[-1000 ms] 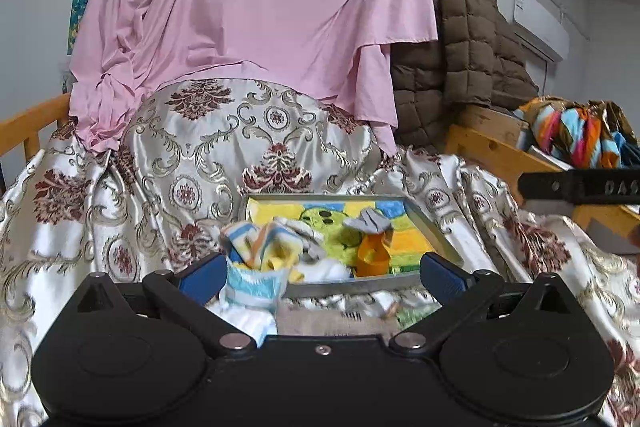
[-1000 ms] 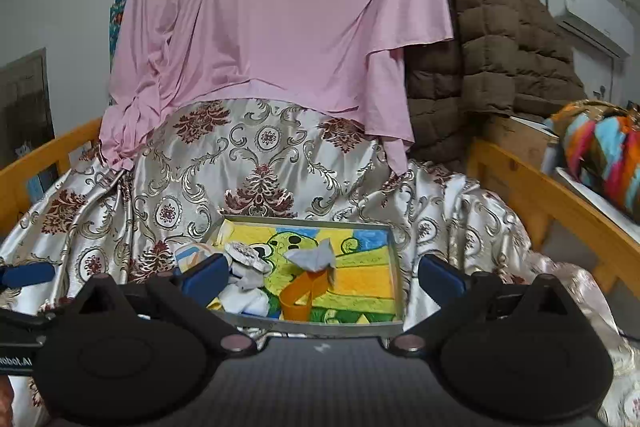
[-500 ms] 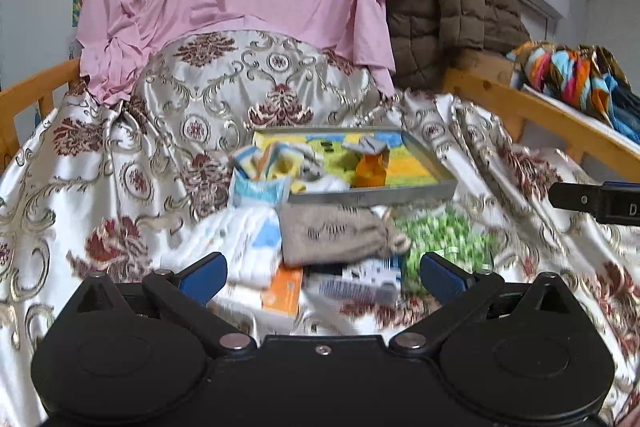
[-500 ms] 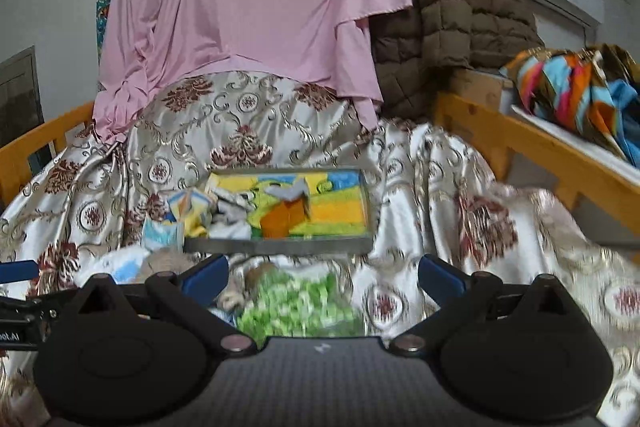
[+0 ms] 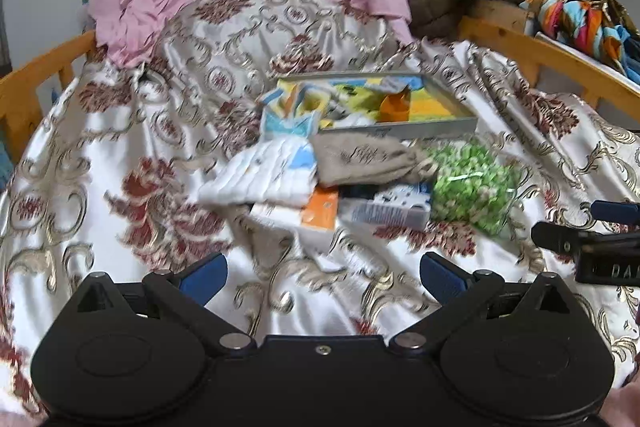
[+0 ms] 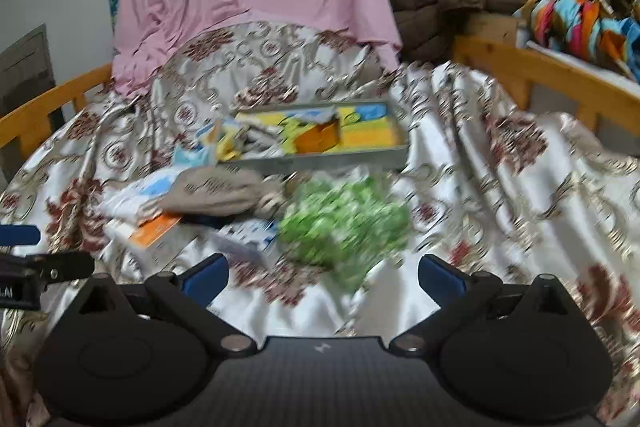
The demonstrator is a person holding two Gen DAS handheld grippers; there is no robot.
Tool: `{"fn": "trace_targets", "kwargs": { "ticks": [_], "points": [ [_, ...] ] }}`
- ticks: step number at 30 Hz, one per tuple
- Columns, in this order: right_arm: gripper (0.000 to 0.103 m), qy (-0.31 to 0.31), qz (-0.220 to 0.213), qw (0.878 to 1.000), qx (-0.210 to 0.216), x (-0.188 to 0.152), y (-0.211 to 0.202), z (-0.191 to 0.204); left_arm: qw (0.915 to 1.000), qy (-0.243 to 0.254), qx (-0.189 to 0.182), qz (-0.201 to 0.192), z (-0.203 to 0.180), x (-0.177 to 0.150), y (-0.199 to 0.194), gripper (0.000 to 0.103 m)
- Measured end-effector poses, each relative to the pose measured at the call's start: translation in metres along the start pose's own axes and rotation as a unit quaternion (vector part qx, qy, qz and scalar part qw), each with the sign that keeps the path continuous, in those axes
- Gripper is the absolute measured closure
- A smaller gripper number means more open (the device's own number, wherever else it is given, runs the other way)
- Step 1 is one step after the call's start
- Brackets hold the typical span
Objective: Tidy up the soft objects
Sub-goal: 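Move both tools back over the pile of soft items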
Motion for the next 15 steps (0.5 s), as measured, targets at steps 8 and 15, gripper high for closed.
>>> {"fn": "trace_targets", "kwargs": {
  "ticks": [8,15],
  "points": [
    [0.0,-0.036,0.025,0.999,0.02,-0.027,0.007,0.012,0.9996,-0.012,0.009,0.023,0.004,-0.011,0.001,0.001],
    [0.0,-0.051,0.021,0.997,0.048,-0.031,0.01,0.019,0.9992,-0.031,0.019,0.017,0.014,-0.007,0.006,0.001]
  ]
}}
Point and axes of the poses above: each gripper's, at about its wrist camera, not at the fingertips, and y roughly the way its jaws point, z to its left, x to its top, the point moved 1 cm from there along y, roughly the way its jaws point, and after that the axes turned 6 degrees about z, right-handed, at the moved point
